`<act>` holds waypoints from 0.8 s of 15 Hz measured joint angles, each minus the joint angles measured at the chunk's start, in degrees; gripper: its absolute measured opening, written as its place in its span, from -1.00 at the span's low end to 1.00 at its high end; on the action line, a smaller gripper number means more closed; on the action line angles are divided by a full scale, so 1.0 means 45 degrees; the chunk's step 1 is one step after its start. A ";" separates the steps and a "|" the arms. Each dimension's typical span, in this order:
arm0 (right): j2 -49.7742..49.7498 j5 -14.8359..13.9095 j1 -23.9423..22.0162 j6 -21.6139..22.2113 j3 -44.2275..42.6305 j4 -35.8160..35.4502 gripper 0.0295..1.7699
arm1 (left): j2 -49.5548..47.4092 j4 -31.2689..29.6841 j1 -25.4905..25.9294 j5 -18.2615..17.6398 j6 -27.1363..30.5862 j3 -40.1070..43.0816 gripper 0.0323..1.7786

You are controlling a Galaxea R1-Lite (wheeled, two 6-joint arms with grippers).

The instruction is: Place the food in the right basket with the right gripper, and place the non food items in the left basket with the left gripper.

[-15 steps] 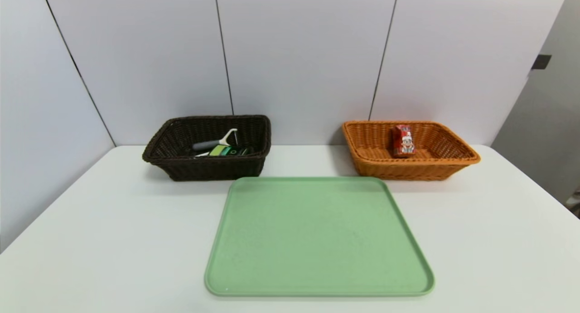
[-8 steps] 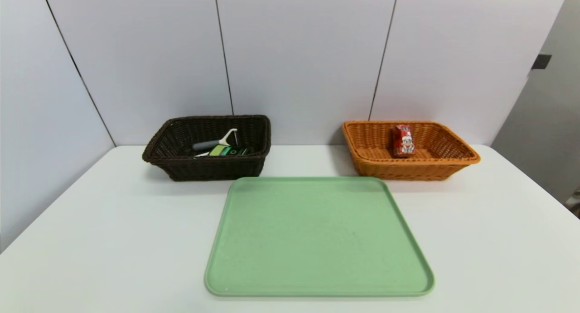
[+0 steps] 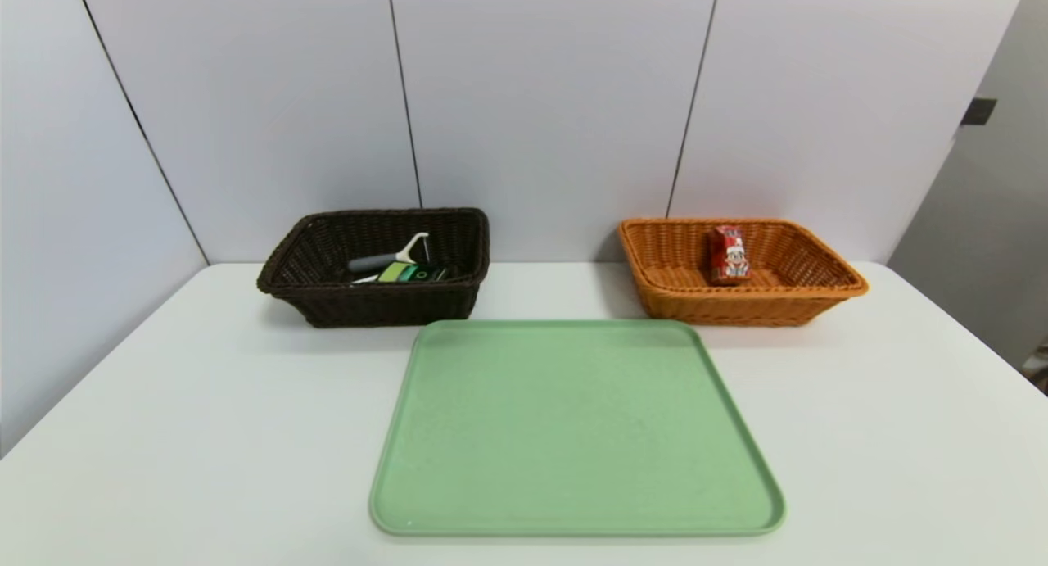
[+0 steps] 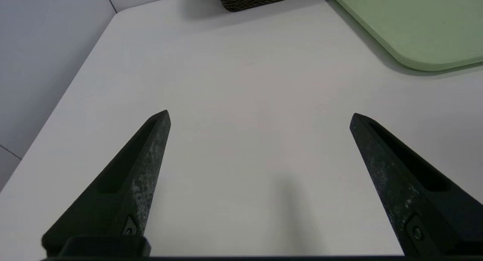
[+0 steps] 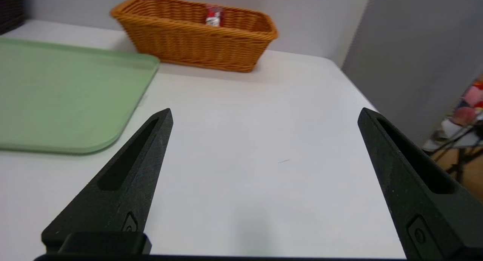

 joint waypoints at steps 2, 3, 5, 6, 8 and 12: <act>0.0000 0.0954 -0.0005 0.0068 0.0049 0.0775 0.91 | 0.0000 -0.0035 0.0000 0.0033 -0.0563 0.0079 0.90; 0.0000 0.1027 0.0000 0.0190 0.0043 0.1170 0.91 | 0.0000 -0.0035 0.0000 0.0209 -0.0729 0.0098 0.90; 0.0000 0.0970 -0.0005 0.0777 -0.0019 0.1493 0.91 | 0.0000 -0.0035 0.0000 0.0612 -0.0981 0.0106 0.90; 0.0000 0.1000 -0.0005 0.1062 -0.0019 0.1487 0.91 | 0.0000 -0.0035 0.0000 0.0661 -0.1127 0.0111 0.90; 0.0000 0.1024 -0.0005 0.1203 -0.0027 0.1512 0.91 | 0.0000 -0.0030 0.0000 0.0704 -0.1355 0.0111 0.90; 0.0000 0.0910 0.0000 0.1563 -0.0125 0.1875 0.91 | 0.0000 -0.0030 0.0000 0.0718 -0.1447 0.0111 0.90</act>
